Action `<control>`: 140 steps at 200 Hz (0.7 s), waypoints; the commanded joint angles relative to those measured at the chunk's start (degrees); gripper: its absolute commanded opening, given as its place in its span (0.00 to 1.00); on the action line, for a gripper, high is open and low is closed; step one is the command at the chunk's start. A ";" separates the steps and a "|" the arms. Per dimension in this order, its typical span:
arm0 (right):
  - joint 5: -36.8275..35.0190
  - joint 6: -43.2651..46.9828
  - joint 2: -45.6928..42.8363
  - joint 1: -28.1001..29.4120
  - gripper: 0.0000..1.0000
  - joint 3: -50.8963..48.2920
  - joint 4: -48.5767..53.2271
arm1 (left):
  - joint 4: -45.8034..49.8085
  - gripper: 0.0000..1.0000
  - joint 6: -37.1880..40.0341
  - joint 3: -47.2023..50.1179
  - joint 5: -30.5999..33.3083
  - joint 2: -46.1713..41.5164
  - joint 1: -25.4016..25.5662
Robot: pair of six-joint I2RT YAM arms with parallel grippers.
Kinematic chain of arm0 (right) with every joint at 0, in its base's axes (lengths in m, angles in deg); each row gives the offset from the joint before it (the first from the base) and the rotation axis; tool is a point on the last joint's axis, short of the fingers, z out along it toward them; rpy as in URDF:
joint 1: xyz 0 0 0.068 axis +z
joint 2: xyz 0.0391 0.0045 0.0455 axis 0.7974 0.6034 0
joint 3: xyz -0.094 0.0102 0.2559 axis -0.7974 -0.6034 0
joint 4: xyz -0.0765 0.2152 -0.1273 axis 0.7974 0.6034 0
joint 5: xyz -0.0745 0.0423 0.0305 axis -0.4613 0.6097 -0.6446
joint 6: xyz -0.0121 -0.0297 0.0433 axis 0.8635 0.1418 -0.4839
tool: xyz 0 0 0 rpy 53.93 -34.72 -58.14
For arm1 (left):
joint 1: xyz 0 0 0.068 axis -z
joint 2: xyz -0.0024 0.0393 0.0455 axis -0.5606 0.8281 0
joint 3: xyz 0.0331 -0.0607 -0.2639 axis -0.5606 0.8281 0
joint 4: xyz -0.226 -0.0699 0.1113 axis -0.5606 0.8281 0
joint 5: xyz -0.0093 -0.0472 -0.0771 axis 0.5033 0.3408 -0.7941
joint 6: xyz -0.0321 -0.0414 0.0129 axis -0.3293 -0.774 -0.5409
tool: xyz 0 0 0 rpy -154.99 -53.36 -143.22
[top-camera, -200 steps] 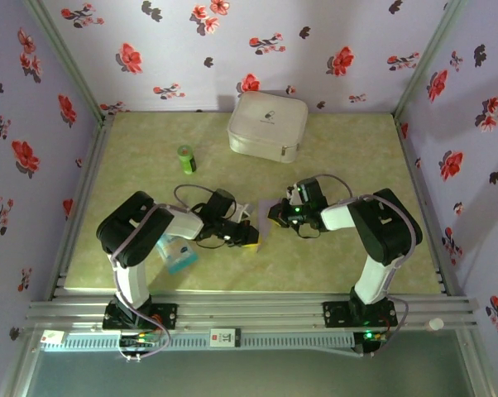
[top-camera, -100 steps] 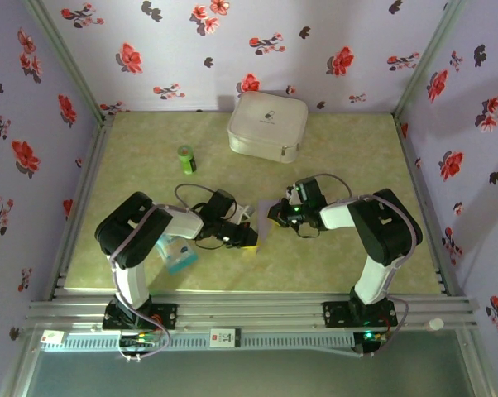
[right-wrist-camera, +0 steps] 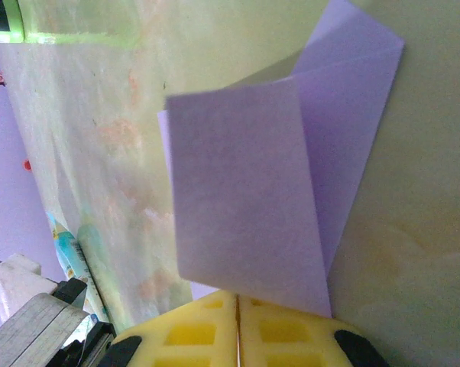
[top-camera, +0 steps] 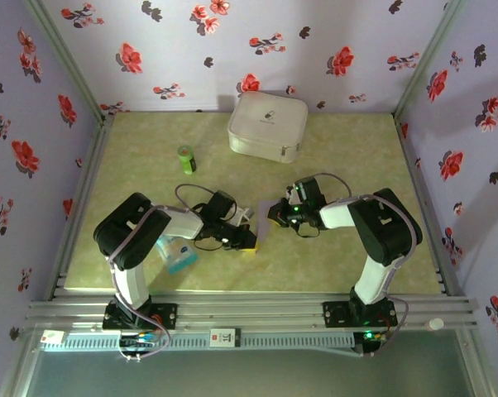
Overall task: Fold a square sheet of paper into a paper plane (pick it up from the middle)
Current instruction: Fold the wing for the fifth time at the center of the table.
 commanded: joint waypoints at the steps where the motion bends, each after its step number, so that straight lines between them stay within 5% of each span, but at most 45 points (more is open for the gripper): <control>1: -6.63 1.83 2.49 0.85 0.08 -0.81 5.70 | 7.94 0.09 1.27 1.84 -0.22 -0.55 0.83; 38: -6.64 1.83 2.60 0.94 0.08 -0.70 5.96 | 9.60 0.16 1.81 1.97 0.57 -1.69 0.84; 75: -6.77 1.83 2.63 1.03 0.08 -0.60 6.01 | 10.04 0.00 2.13 2.19 0.57 -1.98 0.92; 104: -6.94 1.83 2.62 1.13 0.08 -0.78 6.14 | 10.14 0.00 2.35 1.96 0.66 -2.46 1.07; 140: -7.02 1.74 2.82 1.20 0.08 -0.76 6.05 | 11.89 0.16 3.48 1.71 0.57 -2.41 1.04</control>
